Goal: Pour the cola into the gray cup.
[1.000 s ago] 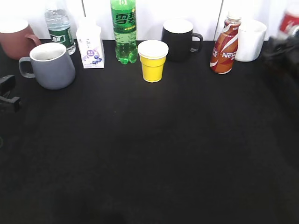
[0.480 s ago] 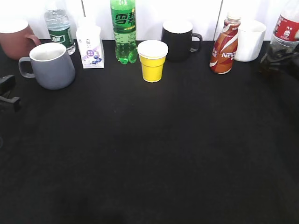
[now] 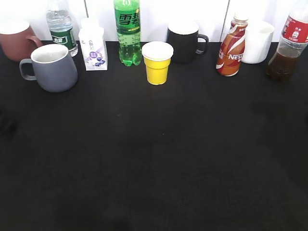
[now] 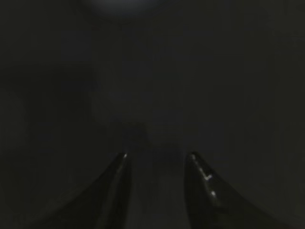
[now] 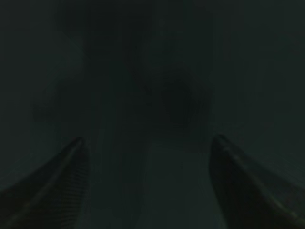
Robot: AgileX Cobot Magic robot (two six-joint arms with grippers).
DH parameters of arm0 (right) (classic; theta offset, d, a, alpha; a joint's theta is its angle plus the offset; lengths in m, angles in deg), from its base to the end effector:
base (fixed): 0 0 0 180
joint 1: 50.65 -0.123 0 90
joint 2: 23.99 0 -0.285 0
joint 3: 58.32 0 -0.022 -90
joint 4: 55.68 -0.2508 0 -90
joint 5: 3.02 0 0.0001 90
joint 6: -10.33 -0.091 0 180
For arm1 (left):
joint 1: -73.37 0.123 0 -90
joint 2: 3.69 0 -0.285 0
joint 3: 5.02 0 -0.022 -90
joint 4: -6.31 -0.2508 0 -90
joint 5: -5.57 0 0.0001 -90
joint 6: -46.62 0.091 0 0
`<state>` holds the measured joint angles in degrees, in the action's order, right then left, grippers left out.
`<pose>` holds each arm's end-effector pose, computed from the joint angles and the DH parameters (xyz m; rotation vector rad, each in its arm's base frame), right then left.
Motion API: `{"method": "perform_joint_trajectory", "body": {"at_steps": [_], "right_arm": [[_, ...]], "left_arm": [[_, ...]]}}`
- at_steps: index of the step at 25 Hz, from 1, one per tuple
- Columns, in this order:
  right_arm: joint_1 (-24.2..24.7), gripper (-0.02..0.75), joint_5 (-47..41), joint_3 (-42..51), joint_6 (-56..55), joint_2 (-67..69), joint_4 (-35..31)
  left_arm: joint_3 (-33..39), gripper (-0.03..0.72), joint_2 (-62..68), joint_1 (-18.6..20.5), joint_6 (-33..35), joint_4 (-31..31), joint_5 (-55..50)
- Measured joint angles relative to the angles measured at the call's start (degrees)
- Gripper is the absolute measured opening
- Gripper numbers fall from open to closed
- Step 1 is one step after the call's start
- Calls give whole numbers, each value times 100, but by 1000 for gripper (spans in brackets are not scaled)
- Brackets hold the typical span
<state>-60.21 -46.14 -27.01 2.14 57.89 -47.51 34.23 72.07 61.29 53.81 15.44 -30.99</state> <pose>0.2339 0.0304 0.2438 -0.1460 2.7109 -0.0724 0.2036 -0.0524 0.2337 0.3065 2.6277 -0.1970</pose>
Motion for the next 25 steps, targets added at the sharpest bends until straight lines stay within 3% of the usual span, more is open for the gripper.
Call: {"method": "perform_joint_trajectory", "body": {"at_steps": [2,3,5,6,9,13,17,25], "right_arm": [[-64,594,-1068,-202,637,-582,-873],[-64,593,-1310,-248,819,-991,-1081],[-64,592,-1647,-260,889,-2100,-1174],[-64,592,-1693,-260,907,-2687,-1174],[-64,592,-1595,-98,921,-4454,-1174],[-70,590,-1529,1022,927,-6086,-1169],[-74,587,-1622,1694,927,-6287,-1169],[-74,586,-1628,1695,927,-6287,-1169]], "left_arm": [[-206,301,-397,0,0,0,-1609],[-229,352,-756,0,-12,0,-2169],[-229,535,-1847,0,-136,0,-2839],[-235,575,-2623,0,-258,0,-3006],[-235,569,-4570,0,-322,-188,-3122],[144,564,-6052,0,-322,-606,-3252],[530,559,-6186,0,-322,-707,-3224],[836,557,-6186,-6,-347,-913,-2464]]}}
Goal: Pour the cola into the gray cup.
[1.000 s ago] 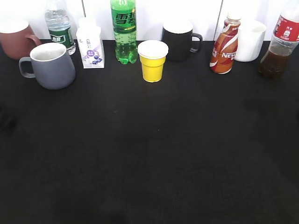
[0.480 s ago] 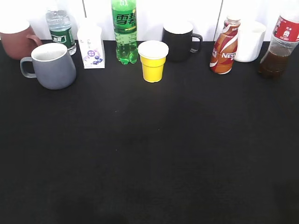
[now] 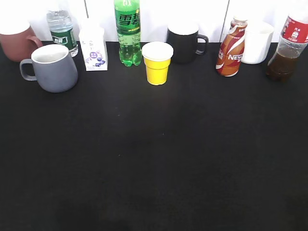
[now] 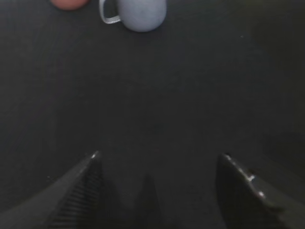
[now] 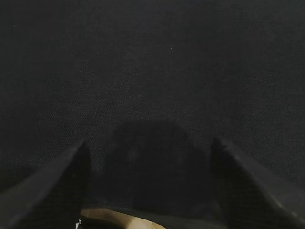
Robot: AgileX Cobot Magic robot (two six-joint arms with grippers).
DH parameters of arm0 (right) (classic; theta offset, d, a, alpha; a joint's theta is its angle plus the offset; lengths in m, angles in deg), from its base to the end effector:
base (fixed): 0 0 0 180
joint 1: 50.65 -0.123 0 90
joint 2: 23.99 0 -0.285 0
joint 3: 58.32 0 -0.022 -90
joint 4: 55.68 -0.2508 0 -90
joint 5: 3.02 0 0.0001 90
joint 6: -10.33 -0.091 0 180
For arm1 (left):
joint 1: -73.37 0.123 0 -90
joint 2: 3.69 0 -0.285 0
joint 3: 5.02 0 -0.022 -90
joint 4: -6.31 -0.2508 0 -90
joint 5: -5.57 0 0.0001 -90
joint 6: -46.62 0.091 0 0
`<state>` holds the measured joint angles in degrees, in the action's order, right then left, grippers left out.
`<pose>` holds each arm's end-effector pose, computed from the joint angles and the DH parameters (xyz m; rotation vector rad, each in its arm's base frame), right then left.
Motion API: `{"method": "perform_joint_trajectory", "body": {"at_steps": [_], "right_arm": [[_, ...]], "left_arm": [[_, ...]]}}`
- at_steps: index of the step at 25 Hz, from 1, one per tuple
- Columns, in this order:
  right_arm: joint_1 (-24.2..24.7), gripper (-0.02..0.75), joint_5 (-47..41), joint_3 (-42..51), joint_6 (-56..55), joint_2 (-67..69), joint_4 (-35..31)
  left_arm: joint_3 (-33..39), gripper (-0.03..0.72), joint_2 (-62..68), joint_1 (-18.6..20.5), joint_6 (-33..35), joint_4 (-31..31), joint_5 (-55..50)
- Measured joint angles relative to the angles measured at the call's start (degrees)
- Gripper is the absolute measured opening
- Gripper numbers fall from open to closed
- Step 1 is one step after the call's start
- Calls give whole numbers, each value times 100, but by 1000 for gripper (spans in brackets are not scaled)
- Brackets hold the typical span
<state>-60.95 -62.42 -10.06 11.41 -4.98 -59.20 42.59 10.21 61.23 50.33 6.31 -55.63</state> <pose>0.0250 0.0094 0.2787 -0.2143 2.2035 0.1651 0.0096 -0.0021 0.2812 0.2955 2.1225 -0.0860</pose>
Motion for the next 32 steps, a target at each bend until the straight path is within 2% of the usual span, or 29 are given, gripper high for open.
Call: {"method": "perform_joint_trajectory", "body": {"at_steps": [8,10,13,15,21,32], "right_arm": [[0,587,0,0,0,0,0],[129,585,0,0,0,-106,0],[783,585,-5,0,0,-585,0],[922,585,-5,0,0,-1104,0],[922,585,-10,0,0,-1171,-57],[922,585,-10,0,0,-1171,-81]], "left_arm": [[0,550,0,0,-24,0,17],[0,540,-7,207,-24,0,17],[0,511,-217,827,-24,0,18],[0,498,-576,1010,-34,0,20],[6,448,-653,1031,-41,0,35],[6,441,-653,1031,-41,0,35]]}}
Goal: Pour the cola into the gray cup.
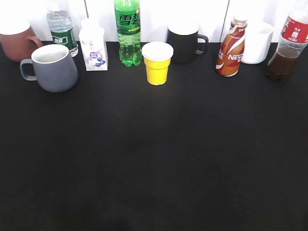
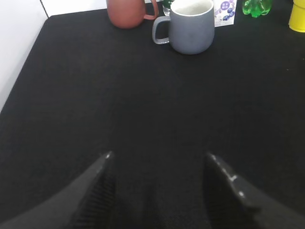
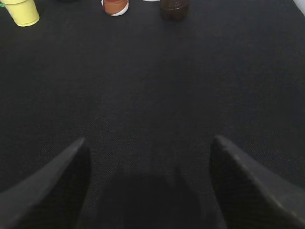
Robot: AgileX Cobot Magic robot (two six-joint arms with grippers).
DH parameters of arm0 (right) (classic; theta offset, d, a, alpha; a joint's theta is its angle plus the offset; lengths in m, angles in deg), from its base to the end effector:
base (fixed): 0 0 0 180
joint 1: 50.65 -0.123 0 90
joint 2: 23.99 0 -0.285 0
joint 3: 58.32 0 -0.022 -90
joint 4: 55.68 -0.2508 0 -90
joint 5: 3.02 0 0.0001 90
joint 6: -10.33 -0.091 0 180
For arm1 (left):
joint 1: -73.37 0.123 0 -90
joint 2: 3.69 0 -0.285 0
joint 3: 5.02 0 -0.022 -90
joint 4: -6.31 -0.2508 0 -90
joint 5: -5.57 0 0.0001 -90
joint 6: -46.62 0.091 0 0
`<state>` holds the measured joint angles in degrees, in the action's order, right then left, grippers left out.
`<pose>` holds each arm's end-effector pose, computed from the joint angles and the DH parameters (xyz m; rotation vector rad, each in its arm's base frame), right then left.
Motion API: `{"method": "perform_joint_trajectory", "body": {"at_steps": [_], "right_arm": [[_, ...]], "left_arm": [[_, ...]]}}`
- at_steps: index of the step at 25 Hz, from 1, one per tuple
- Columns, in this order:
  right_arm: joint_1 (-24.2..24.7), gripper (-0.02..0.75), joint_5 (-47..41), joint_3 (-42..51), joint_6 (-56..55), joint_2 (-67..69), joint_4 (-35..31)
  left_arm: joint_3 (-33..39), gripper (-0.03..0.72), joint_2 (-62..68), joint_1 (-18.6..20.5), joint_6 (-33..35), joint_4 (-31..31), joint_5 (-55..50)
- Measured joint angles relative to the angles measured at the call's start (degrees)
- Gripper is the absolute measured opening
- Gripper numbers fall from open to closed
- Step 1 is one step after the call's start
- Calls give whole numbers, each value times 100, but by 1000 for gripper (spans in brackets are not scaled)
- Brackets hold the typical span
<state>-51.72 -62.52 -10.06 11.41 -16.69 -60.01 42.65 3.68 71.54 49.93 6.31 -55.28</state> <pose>-0.0061 0.0058 0.2807 -0.0407 2.0067 0.0898 -0.0079 0.0003 0.2815 0.0907 2.0207 0.0164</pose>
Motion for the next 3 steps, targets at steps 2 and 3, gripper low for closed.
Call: {"method": "perform_joint_trajectory", "body": {"at_steps": [2,3], "right_arm": [[0,585,0,0,0,0,-5],[0,585,0,0,0,0,-5]], "left_arm": [[0,440,0,0,0,0,0],[0,440,0,0,0,0,0]]}}
